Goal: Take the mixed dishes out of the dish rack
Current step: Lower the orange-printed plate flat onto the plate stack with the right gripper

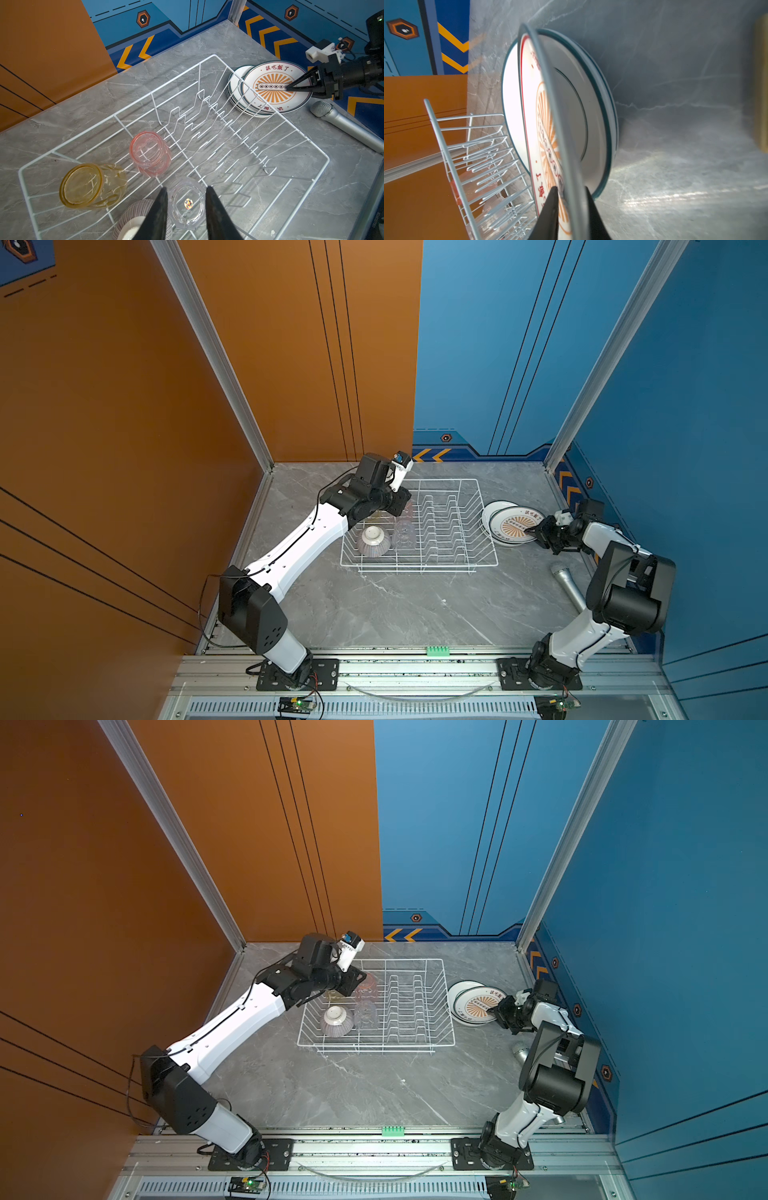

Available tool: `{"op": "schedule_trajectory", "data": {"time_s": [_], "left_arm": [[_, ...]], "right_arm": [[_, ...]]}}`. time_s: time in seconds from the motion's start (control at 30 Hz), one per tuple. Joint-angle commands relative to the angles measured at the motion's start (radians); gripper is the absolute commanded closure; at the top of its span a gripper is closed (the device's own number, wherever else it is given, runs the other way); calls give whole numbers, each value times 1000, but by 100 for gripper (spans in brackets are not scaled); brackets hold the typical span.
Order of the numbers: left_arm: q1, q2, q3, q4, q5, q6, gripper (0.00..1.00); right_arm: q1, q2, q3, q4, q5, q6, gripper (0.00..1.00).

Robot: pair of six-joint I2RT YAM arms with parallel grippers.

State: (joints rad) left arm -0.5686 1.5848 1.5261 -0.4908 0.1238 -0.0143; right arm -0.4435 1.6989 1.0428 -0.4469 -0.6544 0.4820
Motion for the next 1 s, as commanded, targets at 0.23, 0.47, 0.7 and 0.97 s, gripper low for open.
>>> {"op": "schedule_trajectory", "data": {"time_s": [0.23, 0.47, 0.7, 0.97], "left_arm": [[13, 12, 5, -15, 21, 20, 68], [16, 4, -3, -16, 20, 19, 68], [18, -3, -14, -15, 20, 20, 68], [24, -8, -21, -16, 22, 19, 68]], "right_arm": [[-9, 36, 42, -118, 56, -74, 78], [-9, 59, 45, -122, 69, -82, 76], [-5, 85, 63, -146, 100, -102, 70], [25, 96, 88, -162, 171, -108, 53]]}}
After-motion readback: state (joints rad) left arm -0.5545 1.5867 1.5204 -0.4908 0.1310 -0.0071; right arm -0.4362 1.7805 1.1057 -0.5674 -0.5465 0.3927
